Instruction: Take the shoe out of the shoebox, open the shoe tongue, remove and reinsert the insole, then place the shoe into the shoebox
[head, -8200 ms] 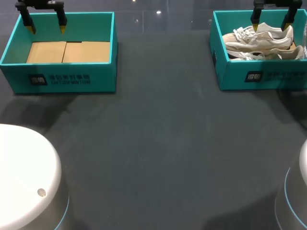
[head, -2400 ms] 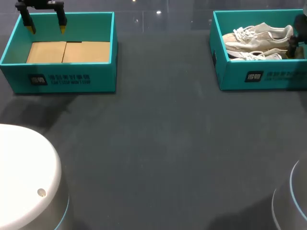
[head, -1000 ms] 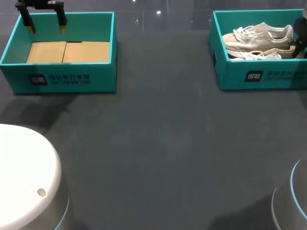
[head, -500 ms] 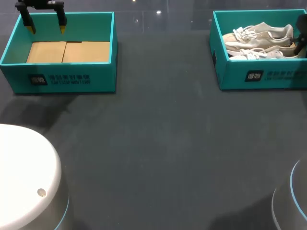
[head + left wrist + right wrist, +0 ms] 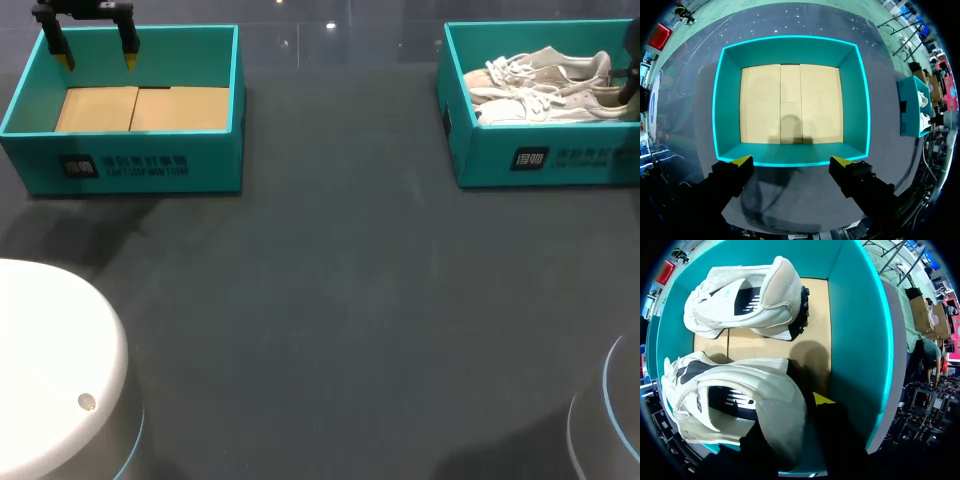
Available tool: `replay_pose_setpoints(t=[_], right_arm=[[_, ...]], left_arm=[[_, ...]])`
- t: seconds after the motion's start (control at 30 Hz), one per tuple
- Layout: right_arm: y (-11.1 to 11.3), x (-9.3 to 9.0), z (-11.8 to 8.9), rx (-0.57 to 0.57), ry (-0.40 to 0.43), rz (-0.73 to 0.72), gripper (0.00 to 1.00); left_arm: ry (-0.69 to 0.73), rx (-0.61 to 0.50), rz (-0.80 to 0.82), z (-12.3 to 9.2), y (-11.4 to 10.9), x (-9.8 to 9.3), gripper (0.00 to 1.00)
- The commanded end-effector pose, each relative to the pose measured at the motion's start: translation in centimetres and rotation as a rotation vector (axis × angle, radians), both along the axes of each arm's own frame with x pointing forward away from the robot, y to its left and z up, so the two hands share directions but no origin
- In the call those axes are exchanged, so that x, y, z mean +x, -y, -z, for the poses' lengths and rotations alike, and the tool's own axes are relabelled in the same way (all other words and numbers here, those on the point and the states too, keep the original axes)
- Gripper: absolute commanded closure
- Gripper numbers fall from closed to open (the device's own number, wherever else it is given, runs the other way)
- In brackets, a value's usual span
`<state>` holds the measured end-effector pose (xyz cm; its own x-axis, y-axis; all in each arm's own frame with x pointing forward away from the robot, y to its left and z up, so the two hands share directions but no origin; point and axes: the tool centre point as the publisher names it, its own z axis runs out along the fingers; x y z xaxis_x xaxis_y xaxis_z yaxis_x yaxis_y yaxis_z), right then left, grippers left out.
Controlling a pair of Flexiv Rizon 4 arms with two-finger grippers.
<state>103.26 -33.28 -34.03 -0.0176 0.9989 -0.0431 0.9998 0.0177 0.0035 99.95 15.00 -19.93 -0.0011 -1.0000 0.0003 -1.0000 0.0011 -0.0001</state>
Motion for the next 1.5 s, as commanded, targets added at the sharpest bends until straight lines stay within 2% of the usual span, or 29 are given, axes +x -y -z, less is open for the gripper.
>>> replay_pose_setpoints(t=[0.03, 0.73, 0.8, 1.13, 1.5], right_arm=[[0.1, 0.0, -1.1, -0.005, -0.001, 0.010, 1.00], [1.4, 1.0, -3.6, 0.010, -0.011, 0.139, 1.00], [1.6, 1.0, -4.0, 0.026, 0.007, 0.154, 1.00], [2.0, 1.2, -7.8, 0.000, 0.039, 0.174, 1.00], [1.9, -0.3, -13.4, -0.053, 0.067, 0.170, 1.00]], left_arm=[[0.000, 0.000, 0.000, 0.0, 0.0, 0.0, 0.00], [0.000, 0.000, 0.000, 0.0, 0.0, 0.0, 0.00], [0.000, 0.000, 0.000, 0.0, 0.0, 0.0, 0.00], [0.000, 0.000, 0.000, 0.0, 0.0, 0.0, 0.00], [0.000, 0.000, 0.000, 0.0, 0.0, 0.0, 0.00]])
